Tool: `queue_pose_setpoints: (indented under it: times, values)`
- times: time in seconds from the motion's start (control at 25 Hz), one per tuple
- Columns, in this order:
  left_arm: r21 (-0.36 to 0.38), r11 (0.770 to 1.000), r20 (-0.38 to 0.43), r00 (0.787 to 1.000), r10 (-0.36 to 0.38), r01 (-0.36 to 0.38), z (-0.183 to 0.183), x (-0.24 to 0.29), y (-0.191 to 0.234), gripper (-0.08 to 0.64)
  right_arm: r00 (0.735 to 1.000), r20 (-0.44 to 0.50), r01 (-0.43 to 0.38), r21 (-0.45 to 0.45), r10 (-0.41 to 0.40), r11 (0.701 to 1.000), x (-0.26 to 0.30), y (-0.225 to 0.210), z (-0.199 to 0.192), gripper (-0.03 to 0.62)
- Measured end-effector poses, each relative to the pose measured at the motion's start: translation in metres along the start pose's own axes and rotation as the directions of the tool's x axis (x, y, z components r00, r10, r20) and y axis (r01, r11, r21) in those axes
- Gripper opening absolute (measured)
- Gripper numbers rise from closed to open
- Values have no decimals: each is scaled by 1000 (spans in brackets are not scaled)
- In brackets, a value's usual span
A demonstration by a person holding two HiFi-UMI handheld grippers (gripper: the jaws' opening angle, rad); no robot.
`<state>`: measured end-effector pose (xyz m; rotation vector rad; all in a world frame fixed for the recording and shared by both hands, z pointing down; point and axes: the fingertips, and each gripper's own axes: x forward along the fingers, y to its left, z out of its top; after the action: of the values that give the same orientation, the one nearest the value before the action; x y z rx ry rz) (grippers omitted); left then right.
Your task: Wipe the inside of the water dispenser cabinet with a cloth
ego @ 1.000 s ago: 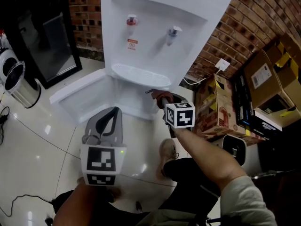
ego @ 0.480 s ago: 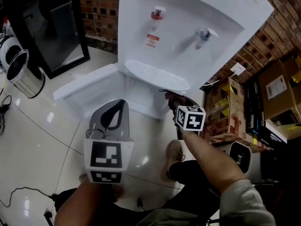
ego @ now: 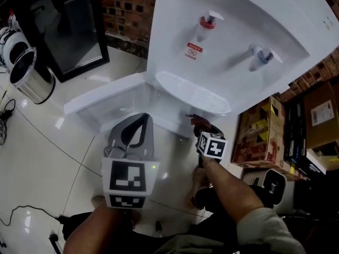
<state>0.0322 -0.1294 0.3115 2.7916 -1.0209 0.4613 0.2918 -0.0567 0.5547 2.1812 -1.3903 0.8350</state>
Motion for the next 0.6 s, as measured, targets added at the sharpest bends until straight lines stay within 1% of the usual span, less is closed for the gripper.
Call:
queue_pose_setpoints:
  times: [0.12,0.2,0.32,0.6]
  values:
    - [-14,1000,-22,1000,9,-10,-6,3,7,0,999,-38,34,9,-34,999,17,-11,-25,106]
    - [-29,999,-37,999,13,-14,-11,5,10,0,997,-57,41,2,-41,999,28,-15,-37,106]
    - [-63,998,-51,999,13,-16,-14,8,9,0,994,-100,45,3,-45,999,46,-15,-59,106]
    - [-76,997,-86,996,11,-17,-25,12,4,0,980,-196,29,18,-25,999,84,-10,-98,106]
